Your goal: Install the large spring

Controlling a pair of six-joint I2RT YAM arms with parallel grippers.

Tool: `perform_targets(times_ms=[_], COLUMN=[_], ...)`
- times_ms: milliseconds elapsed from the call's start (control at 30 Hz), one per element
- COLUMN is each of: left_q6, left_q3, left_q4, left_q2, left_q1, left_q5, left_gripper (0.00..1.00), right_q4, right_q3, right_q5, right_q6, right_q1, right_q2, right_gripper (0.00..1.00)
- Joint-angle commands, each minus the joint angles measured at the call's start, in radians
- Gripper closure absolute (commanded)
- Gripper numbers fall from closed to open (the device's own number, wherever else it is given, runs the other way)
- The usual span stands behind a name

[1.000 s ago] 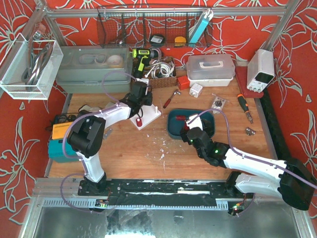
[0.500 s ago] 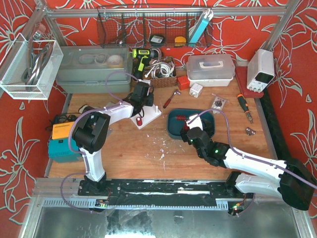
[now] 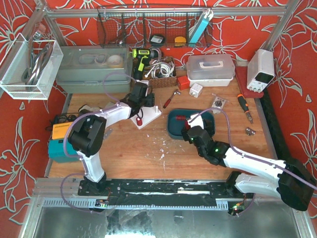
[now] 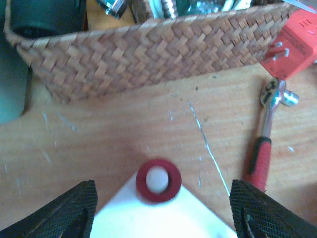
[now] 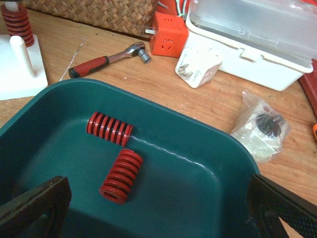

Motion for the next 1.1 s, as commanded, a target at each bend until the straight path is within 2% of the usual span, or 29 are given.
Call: perform_targets(times_ms=[0,67,167,333,467,567,700,800,1067], left_q6=[-0.064,-0.092,-0.119,-0.127,-0.136,-0.123,-0.09,-0.063,-0.052], left_q3=[-0.1,-0.169,-0.274,-0.41,-0.553,-0.627,-0.685,-0.732,-0.8], left_q4=[0.025,0.053,0.094,0.129,0.241,0.303,0.342,0.41,0.446], left_q2=[-0.146,-0.223,-0.323,-0.472,-0.563,-0.609,-0.668,-0.702,-0.811], left_q1=[0.002,-0.002,-0.016,-0.068,-0.128,-0.169,-0.224,-0.238,-0.24], left_q5=[0.055,0.085,0.126,0.144,0.198,0.222,0.17,0.182,0.143], left_gripper=[0.24,0.19,0.01,0.0,0.0,0.0,0.0,0.0,0.0], right_q4=[-0.027,-0.05,-0.106,-0.195,-0.209,-0.217,-0.202,-0.195,-0.141], right_q3=[0.015,0.022,0.056,0.129,0.172,0.21,0.247,0.273,0.293], right_q5=[-0.064,-0.126,-0.216,-0.286,-0.335,-0.367,-0.382,-0.401,-0.476], right_q6=[0.058,0.104,0.169,0.224,0.237,0.266,0.307,0.331,0.37], right_q1=[-0.055,-0.098,-0.176,-0.206,-0.219,-0.227,-0.239,-0.26,-0.291], right_q2=[-0.017,-0.017,-0.004,0.041,0.119,0.196,0.297,0.374,0.492], right_gripper=[0.03,0.03,0.06,0.16,0.41,0.52,0.55,0.57,0.54])
